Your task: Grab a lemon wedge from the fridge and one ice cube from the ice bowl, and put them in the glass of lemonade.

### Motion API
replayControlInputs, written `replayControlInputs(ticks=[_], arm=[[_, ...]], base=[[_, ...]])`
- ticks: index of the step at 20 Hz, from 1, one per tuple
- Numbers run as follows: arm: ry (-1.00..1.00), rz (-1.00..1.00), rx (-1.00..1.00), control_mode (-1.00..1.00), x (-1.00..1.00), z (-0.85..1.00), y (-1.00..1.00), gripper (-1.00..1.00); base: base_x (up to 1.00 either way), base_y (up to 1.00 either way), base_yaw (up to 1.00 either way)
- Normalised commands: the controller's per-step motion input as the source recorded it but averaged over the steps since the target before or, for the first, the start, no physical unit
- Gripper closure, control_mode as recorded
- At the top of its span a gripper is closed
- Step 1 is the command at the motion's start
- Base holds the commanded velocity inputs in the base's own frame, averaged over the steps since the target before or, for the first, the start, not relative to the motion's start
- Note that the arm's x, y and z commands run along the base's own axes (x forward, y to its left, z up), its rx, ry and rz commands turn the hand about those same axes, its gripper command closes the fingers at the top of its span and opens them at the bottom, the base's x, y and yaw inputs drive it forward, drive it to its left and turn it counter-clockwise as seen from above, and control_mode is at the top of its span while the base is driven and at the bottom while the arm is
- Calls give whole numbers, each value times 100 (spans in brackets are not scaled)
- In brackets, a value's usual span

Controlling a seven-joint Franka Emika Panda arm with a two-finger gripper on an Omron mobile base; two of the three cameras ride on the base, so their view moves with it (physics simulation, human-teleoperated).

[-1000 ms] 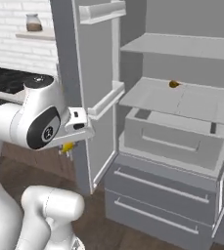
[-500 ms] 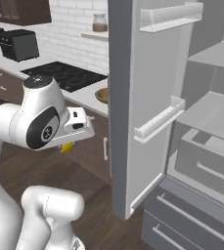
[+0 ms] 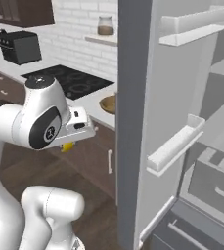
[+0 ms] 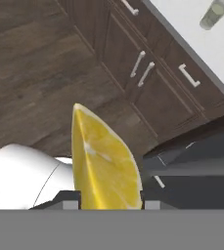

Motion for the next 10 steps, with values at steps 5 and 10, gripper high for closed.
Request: replayControlInputs(ticks=[5,10], arm=[[0,0,0,100,0,0,0,100],[0,0,0,100,0,0,0,100]], base=[[100,57,-1],[100,25,-25]])
